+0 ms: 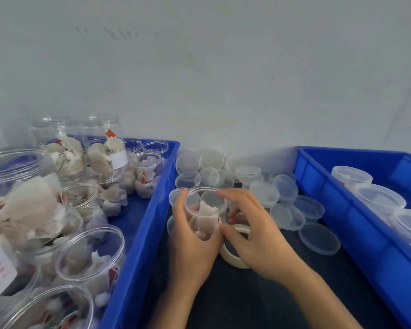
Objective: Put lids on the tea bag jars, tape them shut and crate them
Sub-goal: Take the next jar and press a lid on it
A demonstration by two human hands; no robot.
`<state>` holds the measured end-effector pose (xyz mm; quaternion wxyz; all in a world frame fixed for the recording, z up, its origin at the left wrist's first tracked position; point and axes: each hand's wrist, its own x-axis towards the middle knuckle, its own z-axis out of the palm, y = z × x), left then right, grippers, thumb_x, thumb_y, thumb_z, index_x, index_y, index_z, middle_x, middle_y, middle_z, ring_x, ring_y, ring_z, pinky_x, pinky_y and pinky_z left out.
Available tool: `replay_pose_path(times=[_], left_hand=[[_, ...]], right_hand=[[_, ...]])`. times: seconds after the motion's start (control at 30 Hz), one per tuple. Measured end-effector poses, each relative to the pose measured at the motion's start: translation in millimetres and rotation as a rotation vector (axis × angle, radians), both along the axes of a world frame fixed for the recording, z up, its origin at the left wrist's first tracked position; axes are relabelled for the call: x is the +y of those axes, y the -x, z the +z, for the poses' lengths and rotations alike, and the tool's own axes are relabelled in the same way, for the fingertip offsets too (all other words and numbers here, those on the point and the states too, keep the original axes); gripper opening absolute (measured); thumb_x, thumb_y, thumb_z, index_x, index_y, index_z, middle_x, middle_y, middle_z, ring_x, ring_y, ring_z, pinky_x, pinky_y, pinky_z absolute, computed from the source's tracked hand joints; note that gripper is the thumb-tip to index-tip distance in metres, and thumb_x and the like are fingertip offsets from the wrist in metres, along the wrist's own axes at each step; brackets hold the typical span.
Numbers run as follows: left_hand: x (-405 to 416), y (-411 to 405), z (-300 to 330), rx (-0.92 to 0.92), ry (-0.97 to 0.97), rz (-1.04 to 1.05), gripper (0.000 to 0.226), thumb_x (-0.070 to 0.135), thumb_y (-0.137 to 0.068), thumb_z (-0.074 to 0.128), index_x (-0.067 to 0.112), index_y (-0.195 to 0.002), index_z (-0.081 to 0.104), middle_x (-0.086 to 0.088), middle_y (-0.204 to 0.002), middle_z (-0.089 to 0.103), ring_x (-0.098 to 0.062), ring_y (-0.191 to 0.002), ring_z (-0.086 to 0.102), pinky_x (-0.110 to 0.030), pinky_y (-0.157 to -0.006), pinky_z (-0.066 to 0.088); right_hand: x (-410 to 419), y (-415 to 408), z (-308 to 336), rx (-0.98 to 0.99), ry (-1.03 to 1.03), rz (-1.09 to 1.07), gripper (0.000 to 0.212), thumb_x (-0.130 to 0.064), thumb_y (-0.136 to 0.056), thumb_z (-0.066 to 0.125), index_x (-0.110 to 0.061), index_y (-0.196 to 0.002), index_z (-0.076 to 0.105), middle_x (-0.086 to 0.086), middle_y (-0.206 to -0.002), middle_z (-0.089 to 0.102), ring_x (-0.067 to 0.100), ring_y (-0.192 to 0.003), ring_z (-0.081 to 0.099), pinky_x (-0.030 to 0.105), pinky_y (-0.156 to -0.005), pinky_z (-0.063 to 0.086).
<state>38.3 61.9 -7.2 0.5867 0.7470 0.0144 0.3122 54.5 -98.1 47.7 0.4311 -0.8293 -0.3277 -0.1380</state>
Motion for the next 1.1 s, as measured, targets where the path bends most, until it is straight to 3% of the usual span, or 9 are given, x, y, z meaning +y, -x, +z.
replay_pose_path(times=[0.1,0.23,0.43,0.57,0.7,0.83,0.9,1.0,1.1], left_hand=[[3,1,3,0.008,0.13,0.071,0.101,0.046,-0.072,0.093,0.075,-0.138,0.021,0.027,-0.125,0.06,0.014,-0.108,0.062,-0.011,-0.077,0.05],[0,1,5,0.01,0.181,0.097,0.101,0.067,-0.062,0.082,0.057,-0.148,0.029,0.035,-0.12,0.056,0.026,-0.1,0.057,-0.014,-0.079,0.044],[-1,5,2,-0.006,0.162,0.137,0.103,0.072,-0.059,0.076,0.053,-0.149,0.03,0.036,-0.115,0.056,0.026,-0.096,0.057,-0.016,-0.076,0.043],[-8,9,-4,-0.008,0.036,0.066,0.1,0.069,-0.063,0.077,0.049,-0.149,0.031,0.021,-0.116,0.063,0.007,-0.1,0.065,-0.019,-0.077,0.049],[-15,8,-11,-0.011,-0.116,-0.048,0.099,0.052,-0.072,0.091,0.048,-0.151,0.032,0.023,-0.12,0.059,0.003,-0.108,0.062,-0.018,-0.084,0.054],[-14,4,-14,0.007,-0.13,-0.138,0.101,0.049,-0.073,0.09,0.053,-0.152,0.027,0.017,-0.122,0.062,-0.007,-0.106,0.067,-0.034,-0.086,0.06],[-14,2,-14,0.013,-0.128,-0.16,0.102,0.056,-0.072,0.085,0.053,-0.154,0.025,0.016,-0.127,0.061,-0.008,-0.108,0.068,-0.037,-0.087,0.061],[-14,1,-14,0.018,-0.129,-0.175,0.103,0.058,-0.072,0.084,0.052,-0.156,0.024,0.015,-0.13,0.061,-0.011,-0.111,0.068,-0.039,-0.089,0.062],[-13,0,-16,0.015,-0.139,-0.173,0.105,0.057,-0.072,0.085,0.052,-0.157,0.023,0.013,-0.136,0.06,-0.011,-0.117,0.067,-0.035,-0.091,0.061]], right_hand=[[-9,2,-15,0.029,0.044,-0.147,0.045,-0.035,-0.095,0.073,-0.045,-0.133,0.05,-0.028,-0.127,0.05,0.005,-0.115,0.058,0.022,-0.091,0.054],[-20,7,-42,-0.007,0.498,-0.24,0.037,-0.073,-0.083,0.06,-0.046,-0.107,0.054,-0.03,-0.098,0.054,-0.002,-0.096,0.05,0.02,-0.084,0.042],[-29,-1,-55,-0.086,0.557,-0.371,0.017,-0.049,-0.093,0.061,-0.033,-0.088,0.058,-0.019,-0.089,0.054,0.005,-0.088,0.042,0.027,-0.08,0.035],[-42,-5,-59,-0.043,0.451,-0.427,0.019,-0.049,-0.092,0.065,-0.032,-0.085,0.064,-0.021,-0.087,0.055,0.006,-0.089,0.05,0.026,-0.08,0.044],[-61,-20,-55,-0.039,0.237,-0.595,0.015,-0.034,-0.092,0.075,-0.028,-0.106,0.074,-0.016,-0.105,0.057,0.004,-0.104,0.049,0.025,-0.082,0.049],[-84,-40,-46,0.044,0.532,-0.859,0.038,-0.033,-0.095,0.074,-0.028,-0.132,0.066,-0.003,-0.13,0.057,0.019,-0.124,0.048,0.033,-0.089,0.054],[-87,-43,-46,0.081,0.613,-0.886,0.025,-0.037,-0.099,0.069,-0.03,-0.123,0.068,-0.004,-0.125,0.061,0.019,-0.12,0.052,0.034,-0.091,0.054],[-81,-38,-43,-0.018,0.46,-0.884,0.006,-0.024,-0.098,0.072,-0.023,-0.102,0.068,-0.004,-0.101,0.066,0.019,-0.098,0.058,0.037,-0.077,0.056],[-69,-29,-31,-0.156,0.283,-0.872,0.009,-0.02,-0.1,0.07,-0.021,-0.101,0.061,-0.006,-0.091,0.062,0.017,-0.087,0.06,0.036,-0.062,0.056]])
